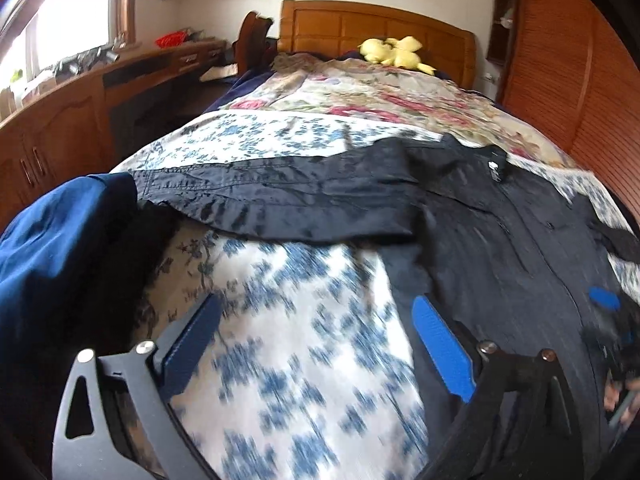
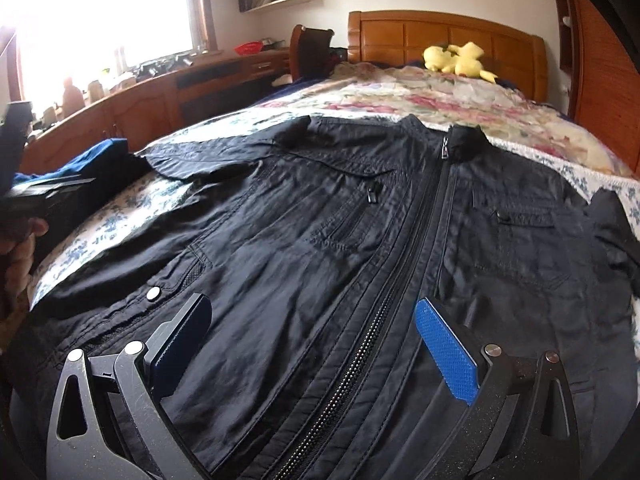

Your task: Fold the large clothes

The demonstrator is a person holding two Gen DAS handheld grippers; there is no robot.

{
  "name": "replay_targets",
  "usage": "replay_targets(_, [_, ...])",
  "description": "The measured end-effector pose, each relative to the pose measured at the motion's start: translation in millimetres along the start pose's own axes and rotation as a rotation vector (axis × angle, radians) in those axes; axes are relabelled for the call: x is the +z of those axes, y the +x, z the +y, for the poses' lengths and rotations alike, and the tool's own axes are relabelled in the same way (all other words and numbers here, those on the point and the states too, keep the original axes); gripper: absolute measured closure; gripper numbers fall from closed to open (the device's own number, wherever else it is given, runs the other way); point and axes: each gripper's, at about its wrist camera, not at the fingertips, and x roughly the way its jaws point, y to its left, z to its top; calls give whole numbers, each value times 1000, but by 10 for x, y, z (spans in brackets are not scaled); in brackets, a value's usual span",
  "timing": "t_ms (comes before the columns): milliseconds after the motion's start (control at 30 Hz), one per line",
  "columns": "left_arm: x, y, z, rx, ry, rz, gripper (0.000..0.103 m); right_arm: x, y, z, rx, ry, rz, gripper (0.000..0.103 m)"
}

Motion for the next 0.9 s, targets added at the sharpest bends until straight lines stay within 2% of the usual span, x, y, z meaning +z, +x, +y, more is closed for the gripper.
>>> replay_targets(267, [360, 719, 392, 31, -138, 57, 30, -8, 53, -13, 8, 6, 18, 0])
replay_targets(433, [428, 1139, 606, 23, -292, 127, 31, -8, 65, -24, 12, 5, 15, 0])
replay_targets(600, [450, 1300, 702, 18, -379, 139, 32, -15, 49, -47, 25, 15, 11, 0])
replay_targets(700, [484, 1370, 727, 49, -411, 131, 60, -16, 48, -60, 31, 18, 10, 0])
replay_targets(733, [499, 1403, 734, 61, -413, 134, 83, -16, 46, -64, 31, 19, 8, 0])
replay_targets(767, [513, 1424, 729, 66, -410, 141, 101, -16, 48, -63, 32, 18, 8, 0])
replay_targets(900, [667, 1324, 490, 125, -305, 114, 103, -15, 45, -64, 31, 19, 7, 0])
